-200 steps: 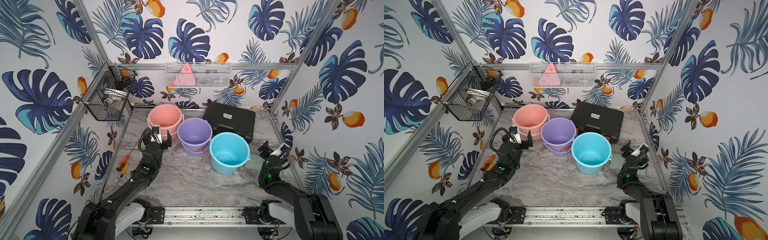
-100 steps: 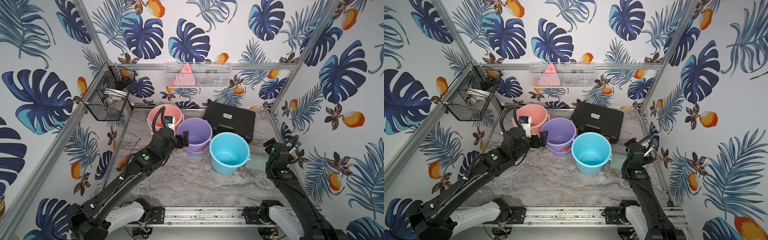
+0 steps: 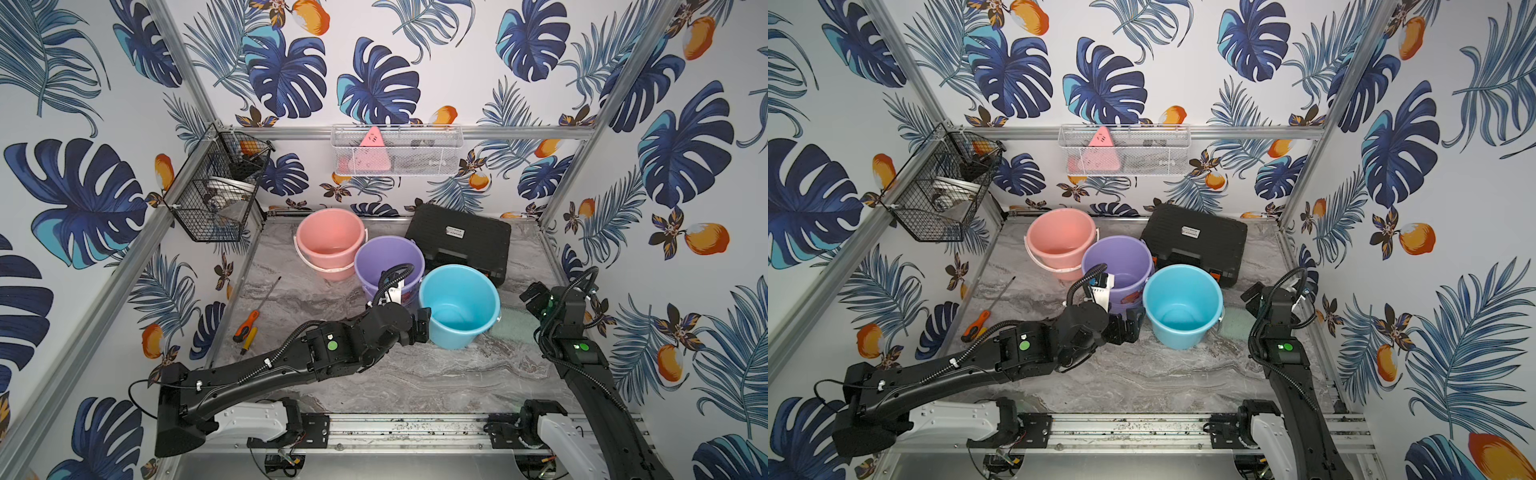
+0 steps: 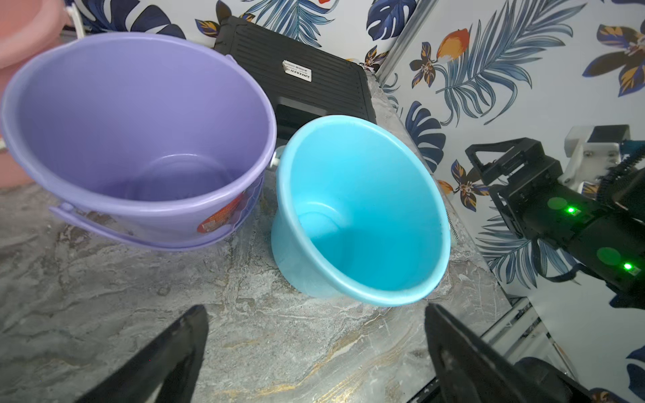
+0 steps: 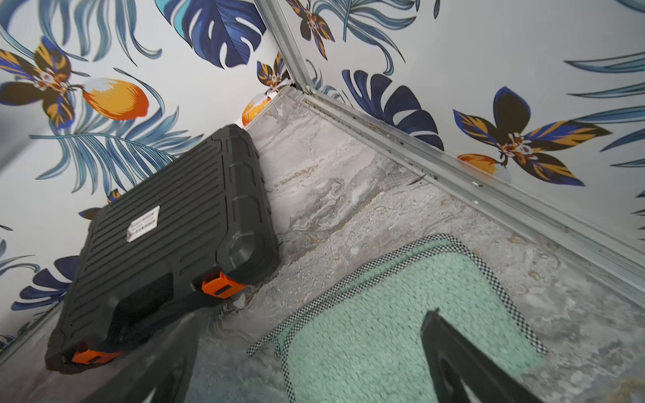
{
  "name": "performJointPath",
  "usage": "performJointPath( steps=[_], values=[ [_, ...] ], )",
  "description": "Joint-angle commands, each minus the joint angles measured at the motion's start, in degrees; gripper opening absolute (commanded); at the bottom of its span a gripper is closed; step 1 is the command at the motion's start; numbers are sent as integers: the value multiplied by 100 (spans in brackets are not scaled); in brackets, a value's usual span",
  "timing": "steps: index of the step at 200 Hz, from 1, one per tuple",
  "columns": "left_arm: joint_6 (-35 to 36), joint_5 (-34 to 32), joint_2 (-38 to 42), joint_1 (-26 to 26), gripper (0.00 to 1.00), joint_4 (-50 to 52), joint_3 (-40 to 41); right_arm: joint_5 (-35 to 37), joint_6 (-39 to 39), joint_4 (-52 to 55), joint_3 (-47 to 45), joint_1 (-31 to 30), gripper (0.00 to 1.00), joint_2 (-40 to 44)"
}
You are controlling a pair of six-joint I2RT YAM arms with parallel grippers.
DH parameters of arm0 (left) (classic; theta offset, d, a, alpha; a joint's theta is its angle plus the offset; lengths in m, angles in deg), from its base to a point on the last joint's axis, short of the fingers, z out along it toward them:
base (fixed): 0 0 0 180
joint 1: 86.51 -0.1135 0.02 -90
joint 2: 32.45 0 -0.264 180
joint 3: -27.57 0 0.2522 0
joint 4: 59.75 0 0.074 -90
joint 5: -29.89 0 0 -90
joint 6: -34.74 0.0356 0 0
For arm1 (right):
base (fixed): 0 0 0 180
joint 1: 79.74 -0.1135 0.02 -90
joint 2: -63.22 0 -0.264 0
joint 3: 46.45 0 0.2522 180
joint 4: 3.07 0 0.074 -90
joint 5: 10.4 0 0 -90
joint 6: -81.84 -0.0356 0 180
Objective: Wipe the inside of the bucket with a cloth
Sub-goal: Pick up the bucket from the center of the board.
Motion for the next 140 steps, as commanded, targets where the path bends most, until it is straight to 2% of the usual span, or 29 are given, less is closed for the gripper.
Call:
performJointPath(
  steps=[1, 30, 51, 77, 103, 140],
  values=[
    [-751, -262, -64, 36, 99, -263, -48, -336, 107, 663, 299, 228, 100, -311],
    [-1168, -64, -766, 46, 99, 922, -889, -1310, 193, 962, 668, 700, 100, -1040],
    [-1232, 51, -1309, 55, 99, 1475, -1437, -1516, 278, 1188, 873, 751, 100, -1597],
    [-1339, 355, -1559, 46, 95, 1303, -1408, -1696, 294, 1249, 917, 778, 100, -1897],
    [-1428, 391, -1847, 5, 93, 1427, -1587, -1774, 287, 1241, 913, 825, 100, -1982],
    [-1403, 863, -2202, -239, 84, 1182, -1729, -2134, 314, 1367, 996, 870, 100, -2235]
  ],
)
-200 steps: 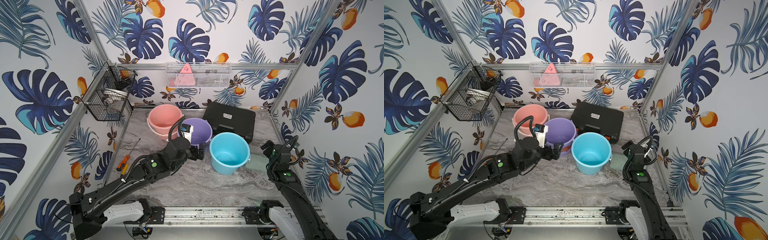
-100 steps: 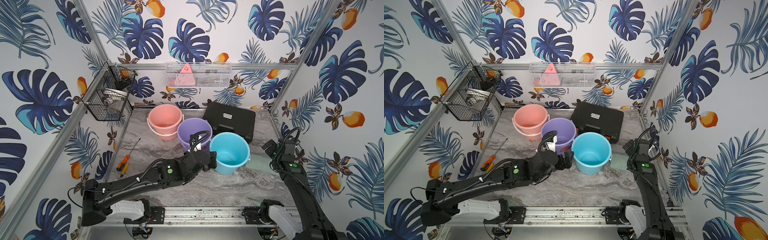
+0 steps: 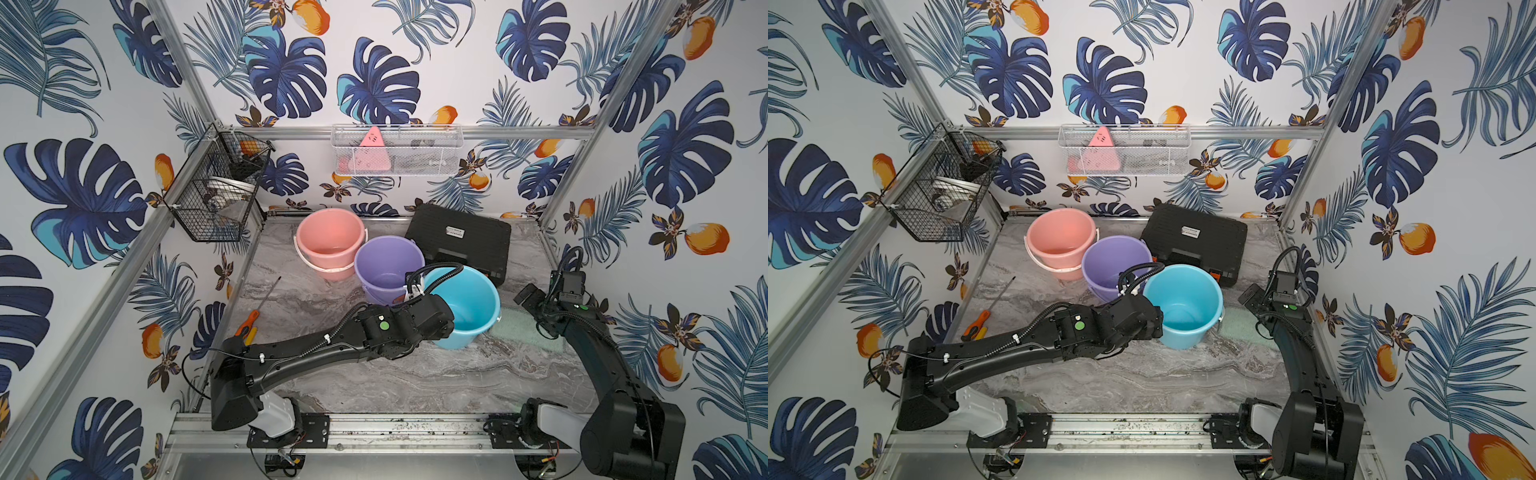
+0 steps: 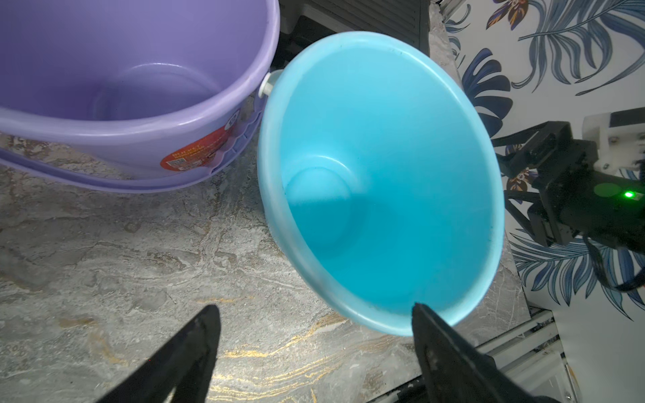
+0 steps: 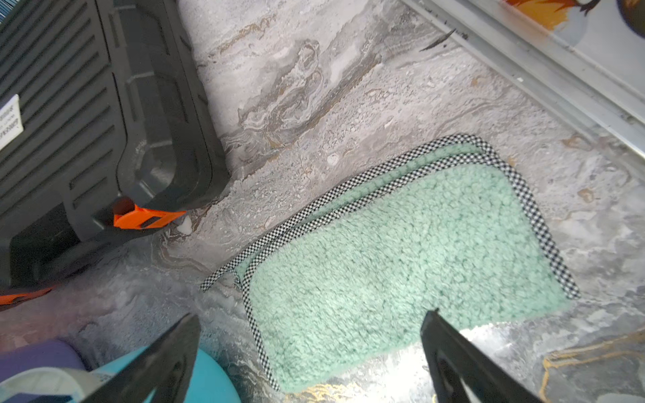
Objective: Wipe the inside of the bucket with a cloth
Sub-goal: Pick up the bucket from the center of the board.
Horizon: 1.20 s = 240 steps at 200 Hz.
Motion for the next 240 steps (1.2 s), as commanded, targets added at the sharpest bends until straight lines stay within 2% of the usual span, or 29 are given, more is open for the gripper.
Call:
performJointPath(
  steps=[1, 49, 69, 119, 147, 154, 169, 193, 208, 240],
  values=[
    [-106, 291, -186, -97, 83, -147, -137, -288, 38, 177, 67, 7, 100, -132],
    [-92, 221, -657, -266, 77, 235, -451, -704, -72, 77, -4, 15, 100, -551],
    [-127, 400, -834, -371, 70, 204, -483, -635, -4, 88, -13, 15, 100, -733],
    [-78, 338, -1252, -475, 66, 474, -822, -663, 42, -63, -183, 24, 100, -784],
    [-67, 400, -1381, -530, 56, 573, -925, -604, 104, -53, -206, 24, 100, -909],
    [-69, 373, -1375, -535, 49, 581, -938, -581, 131, -39, -203, 28, 100, -937],
    [-77, 332, -1375, -548, 44, 622, -982, -567, 174, -11, -197, 33, 100, -947],
    [-33, 388, -1439, -572, 42, 679, -1124, -537, 191, 49, -202, 42, 100, -916],
    [18, 412, -1550, -582, 35, 777, -1261, -501, 167, 82, -214, 59, 100, -905],
    [56, 453, -1697, -590, 34, 859, -1368, -608, 113, 56, -292, 118, 100, -920]
  ],
)
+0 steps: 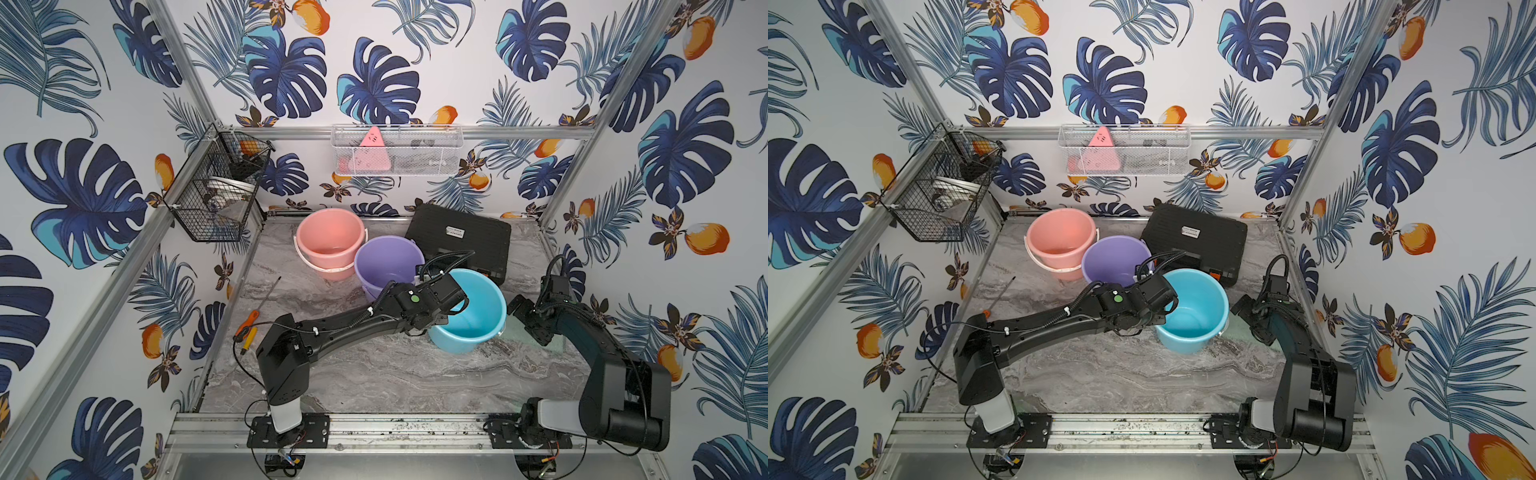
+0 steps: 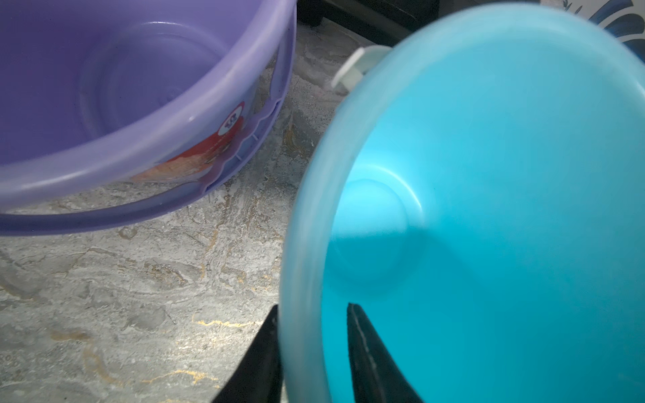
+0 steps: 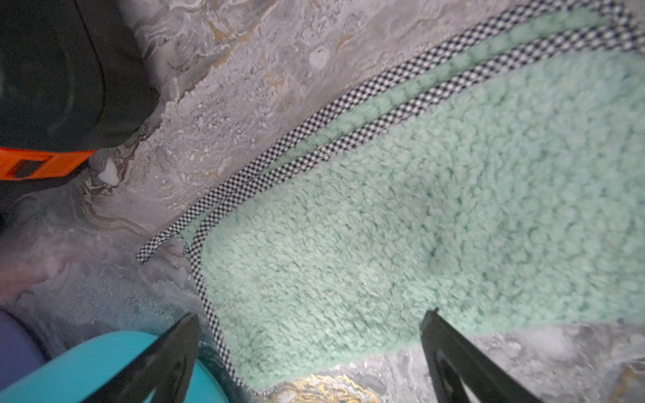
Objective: Wipe the inside of the bucket with a cloth
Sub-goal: Pick up the bucket from the center of the board, then pick up the cleaning item at the center of the board.
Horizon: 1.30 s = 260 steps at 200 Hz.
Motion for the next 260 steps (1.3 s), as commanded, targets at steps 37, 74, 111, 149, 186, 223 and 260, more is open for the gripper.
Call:
performJointPath(
  steps=[37, 74, 111, 149, 186, 223, 260],
  values=[
    [71, 54, -149, -43, 25, 165, -100, -83, -20, -48, -188, 77, 100, -57],
    [101, 138, -177, -140, 2, 171, -152, -143, -85, -32, -198, 121, 100, -184],
    [271, 57, -216, -186, 0, 340, -381, 67, -100, -3, -73, 133, 100, -418],
    [399, 82, -268, -194, 0, 438, -554, 403, -34, 156, 210, 139, 100, -506],
    [447, 188, -174, -243, 0, 293, -456, 591, 31, 275, 324, 231, 100, -525],
    [488, 356, -150, -299, 0, 180, -392, 774, 4, 231, 335, 333, 100, -748],
    [699, 458, -177, -300, 0, 240, -488, 641, 35, 291, 472, 368, 100, -1151]
  ],
)
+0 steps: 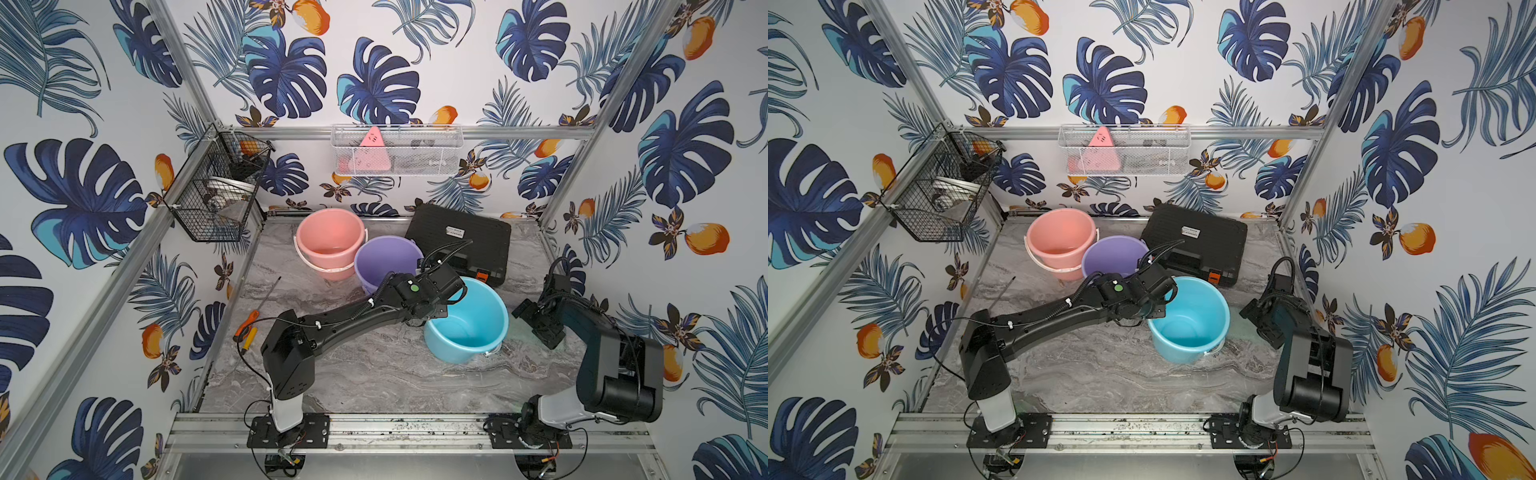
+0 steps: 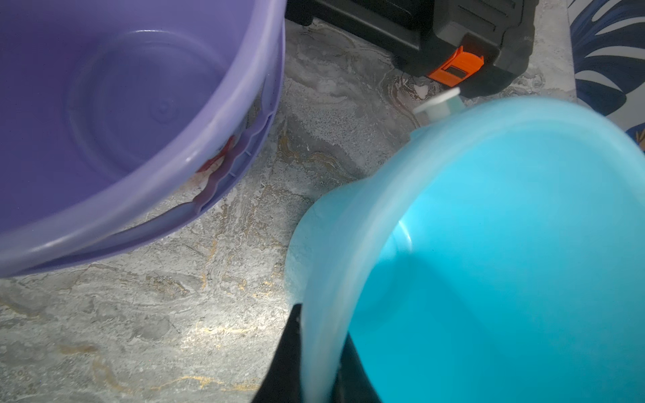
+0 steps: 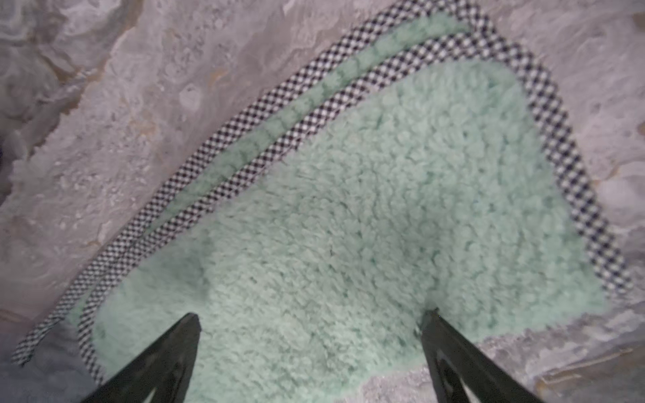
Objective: Wipe the inside of the bucket with a cloth
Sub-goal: Pick up the cleaning item at the center of the board.
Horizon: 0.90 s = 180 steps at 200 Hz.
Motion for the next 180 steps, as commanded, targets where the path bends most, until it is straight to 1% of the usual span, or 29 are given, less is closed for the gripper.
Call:
performJointPath(
  steps=[1, 38, 73, 98, 108, 129, 133, 143, 147, 151, 161, 166, 170, 177, 180],
  values=[
    [242, 56, -2, -12, 0, -3, -79, -49, 33, 126, 110, 1, 100, -198],
    [441, 143, -19, -21, 0, -16, -98, -196, 166, 310, 245, -12, 100, -457],
    [723, 251, -73, -47, 0, 159, -404, -328, 177, 497, 297, -26, 100, -719],
    [896, 292, -57, -84, 0, 241, -627, -245, 169, 535, 330, -40, 93, -883],
    [943, 294, -31, -99, 0, 254, -670, -280, 197, 544, 351, -44, 85, -936],
    [1070, 411, 24, -116, 0, 93, -613, -287, 163, 561, 360, -69, 72, -1007],
    [1090, 445, 16, -122, 0, 78, -611, -302, 157, 553, 352, -70, 65, -1007],
    [1128, 490, -17, -131, 0, 82, -626, -360, 147, 523, 323, -70, 43, -1016],
    [1143, 494, -31, -140, 0, 83, -631, -357, 133, 530, 324, -70, 37, -1021],
    [1148, 519, -36, -150, 0, 83, -636, -345, 127, 539, 320, -72, 35, -1021],
    [1181, 580, -37, -160, 0, 26, -606, -269, 71, 578, 323, -70, 35, -1007],
    [1198, 619, -29, -170, 0, -27, -593, -235, 46, 591, 316, -70, 26, -979],
    [1201, 635, -27, -178, 0, -53, -596, -207, 27, 586, 309, -71, 21, -947],
    [1211, 661, -36, -183, 0, -65, -620, -183, 23, 567, 285, -71, 18, -870],
    [1216, 663, -37, -194, 0, -70, -623, -178, 19, 554, 281, -72, 15, -832]
  ],
)
